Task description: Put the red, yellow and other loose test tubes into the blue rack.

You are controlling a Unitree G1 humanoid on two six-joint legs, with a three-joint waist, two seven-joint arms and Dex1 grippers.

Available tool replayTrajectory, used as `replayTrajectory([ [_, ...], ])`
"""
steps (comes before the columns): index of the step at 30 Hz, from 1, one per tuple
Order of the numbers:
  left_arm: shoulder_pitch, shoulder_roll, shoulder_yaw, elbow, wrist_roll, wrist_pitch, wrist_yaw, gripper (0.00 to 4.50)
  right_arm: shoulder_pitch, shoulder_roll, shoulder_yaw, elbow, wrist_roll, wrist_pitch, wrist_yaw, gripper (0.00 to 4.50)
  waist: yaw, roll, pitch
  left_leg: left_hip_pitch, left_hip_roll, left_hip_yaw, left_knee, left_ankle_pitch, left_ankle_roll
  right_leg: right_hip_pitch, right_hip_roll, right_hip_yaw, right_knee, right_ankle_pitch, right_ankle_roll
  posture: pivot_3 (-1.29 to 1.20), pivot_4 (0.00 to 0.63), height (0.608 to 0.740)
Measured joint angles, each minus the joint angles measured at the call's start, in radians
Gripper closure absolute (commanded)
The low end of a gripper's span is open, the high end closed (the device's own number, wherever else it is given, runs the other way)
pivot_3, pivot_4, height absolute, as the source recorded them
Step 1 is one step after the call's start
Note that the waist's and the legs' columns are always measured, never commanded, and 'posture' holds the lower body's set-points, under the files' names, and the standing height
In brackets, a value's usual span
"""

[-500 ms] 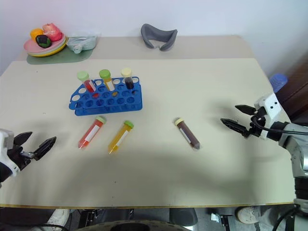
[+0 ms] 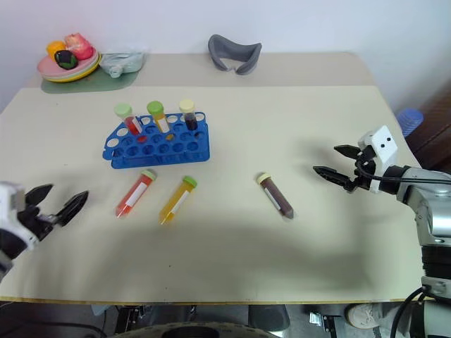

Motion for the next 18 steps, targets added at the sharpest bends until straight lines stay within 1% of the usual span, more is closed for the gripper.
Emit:
replayTrajectory([
  [5,-0.214,0.011,-0.241,-0.03,-0.021,0.038,-0.006,0.1,0.029,-0.001,-0.028,-0.243,0.082,0.176,-0.079,0.1,-0.001,0.0,0.0,-0.001,0.0,0.0,-0.001,0.0,0.0,-0.001,0.0,0.0,-0.001,0.0,0.0,0.0,0.15,0.74],
  [8,-0.296,0.011,-0.391,-0.027,-0.007,0.042,-0.043,0.1,0.081,-0.009,-0.051,-0.376,0.11,0.303,-0.153,0.1,-0.002,0.0,0.0,-0.001,0.0,0.0,-0.001,0.0,0.0,-0.001,0.0,0.0,0.0,0.0,0.0,0.0,0.15,0.74],
  [10,-0.352,0.019,-0.489,-0.015,0.011,0.032,-0.096,0.1,0.111,-0.03,-0.065,-0.476,0.13,0.411,-0.211,0.1,-0.002,0.0,0.0,-0.001,0.0,0.0,0.0,0.0,0.0,-0.001,0.0,0.0,0.0,0.0,0.0,0.0,0.15,0.74],
  [13,-0.399,0.023,-0.581,0.013,0.031,-0.001,-0.173,0.1,0.122,-0.065,-0.079,-0.591,0.158,0.541,-0.267,0.1,-0.005,0.0,0.0,0.0,0.0,0.0,0.0,0.0,0.001,-0.001,0.001,0.0,0.0,0.0,0.0,0.0,0.15,0.74],
  [16,-0.419,0.04,-0.644,0.063,0.062,-0.068,-0.271,0.1,0.078,-0.067,-0.056,-0.683,0.2,0.721,-0.346,0.1,-0.007,0.001,0.0,0.0,0.0,0.0,0.0,0.0,0.001,-0.001,0.001,0.0,0.0,0.0,0.0,0.0,0.15,0.74],
  [17,-0.418,0.047,-0.661,0.077,0.076,-0.091,-0.302,0.1,0.035,-0.049,-0.038,-0.7,0.218,0.792,-0.376,0.1,-0.007,0.001,0.0,0.0,0.0,0.0,0.0,0.0,0.001,-0.001,0.001,0.0,0.0,0.0,0.0,0.0,0.15,0.74],
  [18,-0.415,0.06,-0.677,0.091,0.094,-0.116,-0.331,0.1,-0.029,-0.007,-0.02,-0.71,0.229,0.885,-0.41,0.1,-0.009,0.0,0.0,0.0,0.0,0.0,0.0,0.0,0.001,-0.001,0.001,0.0,0.0,0.0,0.0,0.0,0.15,0.74],
])
